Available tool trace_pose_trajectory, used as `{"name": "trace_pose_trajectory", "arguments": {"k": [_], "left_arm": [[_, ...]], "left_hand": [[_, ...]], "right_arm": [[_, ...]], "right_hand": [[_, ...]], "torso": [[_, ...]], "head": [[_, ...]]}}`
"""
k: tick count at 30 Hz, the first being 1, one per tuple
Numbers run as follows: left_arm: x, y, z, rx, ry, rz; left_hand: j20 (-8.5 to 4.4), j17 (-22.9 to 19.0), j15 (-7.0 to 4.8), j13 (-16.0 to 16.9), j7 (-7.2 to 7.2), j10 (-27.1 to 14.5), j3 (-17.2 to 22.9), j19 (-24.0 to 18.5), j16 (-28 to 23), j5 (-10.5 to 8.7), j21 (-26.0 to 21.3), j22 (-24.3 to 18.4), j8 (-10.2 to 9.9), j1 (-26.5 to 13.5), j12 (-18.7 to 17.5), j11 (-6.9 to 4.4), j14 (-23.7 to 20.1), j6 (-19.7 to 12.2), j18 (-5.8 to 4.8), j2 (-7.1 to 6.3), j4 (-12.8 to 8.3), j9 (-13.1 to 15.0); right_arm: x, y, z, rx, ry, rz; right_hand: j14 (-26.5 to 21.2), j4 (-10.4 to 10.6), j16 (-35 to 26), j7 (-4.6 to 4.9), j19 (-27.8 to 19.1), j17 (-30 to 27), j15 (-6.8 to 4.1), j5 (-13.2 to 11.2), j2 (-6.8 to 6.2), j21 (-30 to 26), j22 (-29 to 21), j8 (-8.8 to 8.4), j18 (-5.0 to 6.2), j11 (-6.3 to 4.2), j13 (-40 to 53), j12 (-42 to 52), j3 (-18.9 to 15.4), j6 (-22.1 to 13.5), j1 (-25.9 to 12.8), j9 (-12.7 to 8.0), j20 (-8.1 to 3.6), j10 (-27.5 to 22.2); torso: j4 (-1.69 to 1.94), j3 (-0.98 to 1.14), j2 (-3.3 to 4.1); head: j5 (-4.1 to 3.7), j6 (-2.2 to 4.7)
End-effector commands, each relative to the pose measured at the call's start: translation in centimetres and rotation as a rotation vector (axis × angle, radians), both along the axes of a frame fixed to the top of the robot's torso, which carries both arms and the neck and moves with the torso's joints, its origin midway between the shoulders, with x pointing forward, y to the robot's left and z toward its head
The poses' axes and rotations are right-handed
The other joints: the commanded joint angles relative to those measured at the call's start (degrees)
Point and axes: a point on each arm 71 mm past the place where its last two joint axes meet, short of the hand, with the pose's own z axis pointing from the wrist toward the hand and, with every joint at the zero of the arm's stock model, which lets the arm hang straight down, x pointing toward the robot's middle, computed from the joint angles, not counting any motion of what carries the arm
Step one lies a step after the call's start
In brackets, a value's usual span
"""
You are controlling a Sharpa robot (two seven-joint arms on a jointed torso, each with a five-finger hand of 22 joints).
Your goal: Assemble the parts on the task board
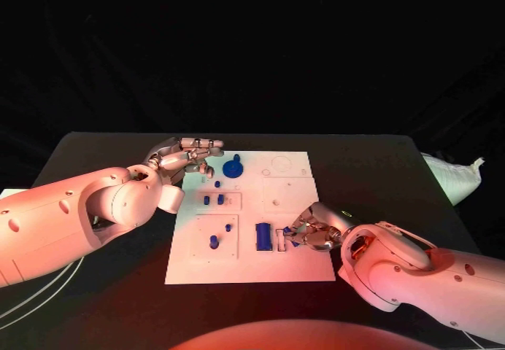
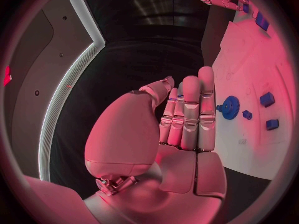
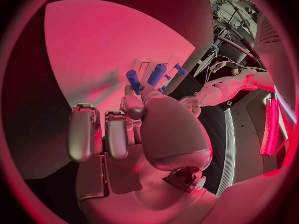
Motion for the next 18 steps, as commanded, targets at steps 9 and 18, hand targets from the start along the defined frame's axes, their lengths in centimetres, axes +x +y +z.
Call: {"name": "trace_pose_trajectory", "arguments": {"k": [9,18], "left_arm": [[-0.16,-0.37,0.02,0.002,-0.001,-0.036],[-0.23,-0.49,-0.05,0.015,0.004,-0.053]], "left_hand": [[-0.07,-0.13,0.02,0.01,0.04,-0.5,0.08,-0.22,0.08,-0.12,-0.3,-0.1,0.36,0.25,0.32,0.15,-0.45,-0.34,0.67,0.41,-0.43,-0.05],[-0.07,-0.14,0.02,0.01,0.04,-0.52,0.11,-0.23,0.08,-0.11,-0.3,-0.1,0.37,0.28,0.34,0.15,-0.46,-0.35,0.67,0.44,-0.45,-0.05]], "right_arm": [[0.1,0.48,-0.85,-0.039,0.096,0.039],[0.38,0.55,-0.91,-0.029,0.083,0.022]], "right_hand": [[4.48,1.6,-0.18,-0.64,0.31,6.98,-0.25,3.57,-0.41,-0.21,-0.01,1.11,-0.4,-0.36,0.18,0.05,-0.48,2.03,-2.81,1.07,-0.28,0.39],[4.53,2.35,-0.1,-0.97,0.45,7.12,-0.52,4.49,-0.84,-0.05,0.27,1.72,-0.45,-0.65,1.03,1.19,-1.33,2.58,-4.31,1.83,-0.55,1.1]], "torso": [[0.05,-0.01,-0.03],[-0.06,0.03,-0.02]], "head": [[0.27,0.12],[0.3,0.14]]}}
